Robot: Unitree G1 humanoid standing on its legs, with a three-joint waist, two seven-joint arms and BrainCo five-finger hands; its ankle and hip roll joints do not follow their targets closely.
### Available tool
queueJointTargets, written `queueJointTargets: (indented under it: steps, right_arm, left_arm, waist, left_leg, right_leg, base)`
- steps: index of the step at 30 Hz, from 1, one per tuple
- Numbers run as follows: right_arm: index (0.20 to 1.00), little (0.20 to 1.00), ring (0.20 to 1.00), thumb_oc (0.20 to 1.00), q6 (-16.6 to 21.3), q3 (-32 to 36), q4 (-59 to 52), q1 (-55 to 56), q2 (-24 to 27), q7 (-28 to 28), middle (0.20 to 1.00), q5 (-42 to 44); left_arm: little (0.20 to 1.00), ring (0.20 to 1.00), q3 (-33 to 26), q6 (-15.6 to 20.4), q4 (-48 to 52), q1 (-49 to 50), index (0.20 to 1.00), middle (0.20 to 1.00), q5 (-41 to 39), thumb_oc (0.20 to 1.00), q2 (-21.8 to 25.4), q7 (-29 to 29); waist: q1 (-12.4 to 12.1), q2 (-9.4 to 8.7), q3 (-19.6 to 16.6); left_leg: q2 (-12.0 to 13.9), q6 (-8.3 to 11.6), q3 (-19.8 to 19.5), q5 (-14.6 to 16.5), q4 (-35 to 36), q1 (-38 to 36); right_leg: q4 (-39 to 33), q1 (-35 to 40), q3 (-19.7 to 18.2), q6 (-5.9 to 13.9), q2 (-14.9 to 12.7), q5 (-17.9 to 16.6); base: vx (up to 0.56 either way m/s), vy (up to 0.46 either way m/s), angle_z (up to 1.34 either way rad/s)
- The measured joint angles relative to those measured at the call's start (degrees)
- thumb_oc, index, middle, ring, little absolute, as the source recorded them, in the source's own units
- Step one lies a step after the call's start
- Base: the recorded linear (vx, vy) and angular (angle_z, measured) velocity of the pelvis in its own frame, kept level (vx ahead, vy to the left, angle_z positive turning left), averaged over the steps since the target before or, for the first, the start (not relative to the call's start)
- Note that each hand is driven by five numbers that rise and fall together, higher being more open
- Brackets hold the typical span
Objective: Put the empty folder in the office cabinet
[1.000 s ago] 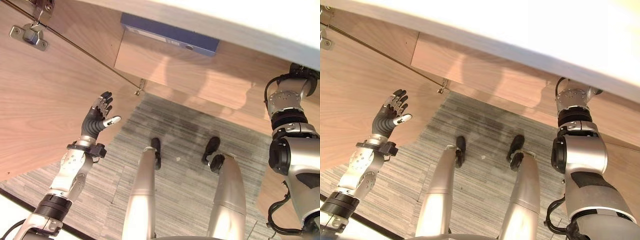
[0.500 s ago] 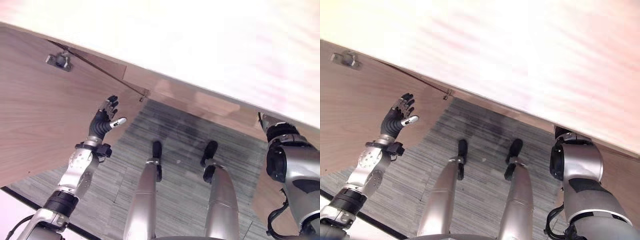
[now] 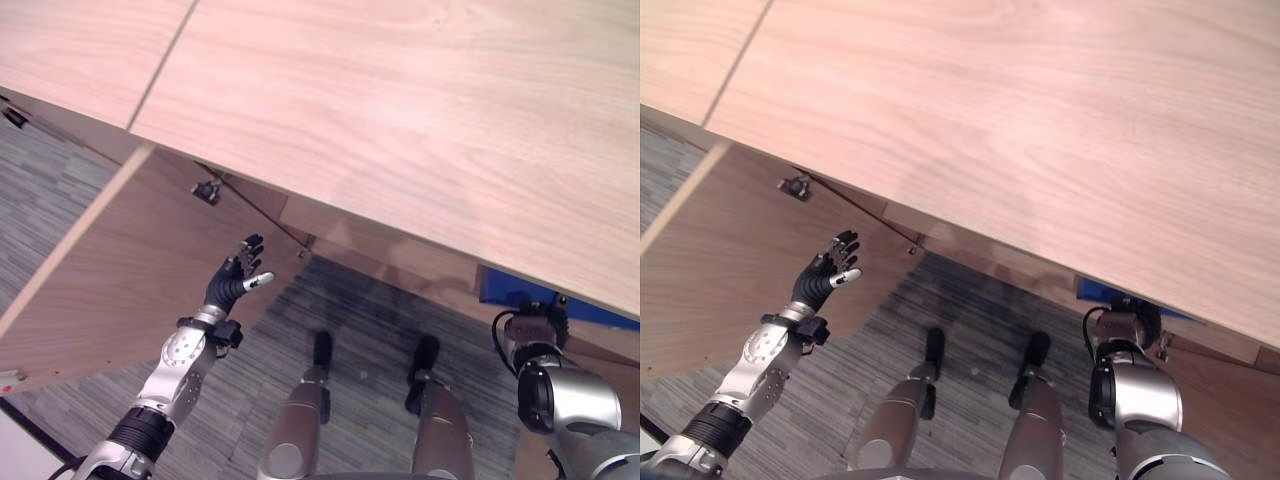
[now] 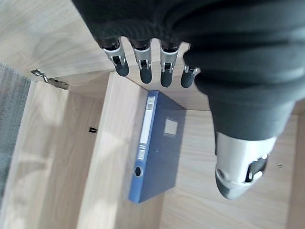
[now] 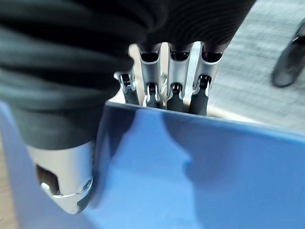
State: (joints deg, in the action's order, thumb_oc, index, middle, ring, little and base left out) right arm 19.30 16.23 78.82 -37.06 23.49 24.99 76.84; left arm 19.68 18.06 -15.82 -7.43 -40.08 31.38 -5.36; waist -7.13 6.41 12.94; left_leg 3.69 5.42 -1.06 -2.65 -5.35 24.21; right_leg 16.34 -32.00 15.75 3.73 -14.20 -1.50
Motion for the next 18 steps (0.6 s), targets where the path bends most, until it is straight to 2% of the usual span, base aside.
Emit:
queueJointTargets:
  steps: [4,9,12,14,16,18]
  right_arm:
    - [1.0,1.0,1.0,1.0,-2.15,0.31,-0.02,3.45,-2.71,-0.1,1.0,-1.59]
    - [1.0,1.0,1.0,1.0,-2.61,0.78,-0.13,7.49,-5.45,-0.64,1.0,-1.76]
    - [1.0,1.0,1.0,1.0,-3.65,1.84,-0.12,11.97,-6.9,-1.29,1.0,-2.2]
    - [1.0,1.0,1.0,1.0,-4.02,2.05,-0.71,15.78,-8.18,-2.01,1.0,-3.9]
    - [1.0,1.0,1.0,1.0,-4.28,1.85,-0.64,17.27,-7.87,-2.58,1.0,-4.04]
    - [1.0,1.0,1.0,1.0,-4.63,1.4,-2.02,17.33,-7.92,-3.15,1.0,-4.37]
  left_arm:
    - [1.0,1.0,-1.49,-0.72,0.08,2.27,1.0,1.0,0.0,1.0,-0.65,-0.89]
    - [1.0,1.0,-4.01,-2.01,0.12,4.79,1.0,1.0,-0.03,1.0,-2.05,-1.47]
    - [1.0,1.0,-4.64,-2.34,0.21,7.51,1.0,1.0,-0.03,1.0,-1.81,-1.91]
    - [1.0,1.0,-7.23,-3.03,0.4,10.89,1.0,1.0,-0.05,1.0,-2.35,-2.13]
    - [1.0,1.0,-8.52,-2.9,0.43,12.02,1.0,1.0,-0.09,1.0,-1.4,-2.21]
    - [1.0,1.0,-8.57,-2.92,0.35,12.09,1.0,1.0,-0.08,1.0,-1.36,-2.48]
  waist:
    - [0.38,-0.07,-0.55]
    - [0.48,-0.32,-1.16]
    - [1.21,-2.0,-3.08]
    - [1.79,-2.69,-4.44]
    - [1.89,-3.46,-7.18]
    - [1.85,-3.69,-7.34]
  left_leg:
    - [-0.32,-0.15,0.46,-0.01,1.04,-3.08]
    - [-0.22,-0.33,0.75,-0.03,2.6,-7.46]
    - [-0.26,-0.72,0.86,-0.29,4.7,-10.0]
    - [0.11,-0.77,1.64,-0.34,7.56,-16.22]
    - [-0.02,-0.97,2.09,-0.51,9.01,-17.44]
    - [-0.53,-1.2,2.34,-0.71,9.45,-17.42]
  right_leg:
    - [-2.28,3.47,-0.1,0.67,-0.01,-0.82]
    - [-5.73,8.48,0.02,1.41,0.56,-1.82]
    - [-9.55,11.79,0.31,2.4,1.09,-3.01]
    - [-13.65,18.18,0.46,3.0,1.93,-3.87]
    - [-16.06,19.67,0.47,3.38,2.11,-4.75]
    - [-18.2,20.31,0.46,3.32,1.98,-6.33]
  base:
    - [0.08,0.009,-0.03]
    - [0.06,0.004,-0.04]
    - [0.15,-0.005,-0.03]
    - [0.12,0.006,-0.13]
    - [0.06,0.011,-0.11]
    - [0.04,0.023,-0.02]
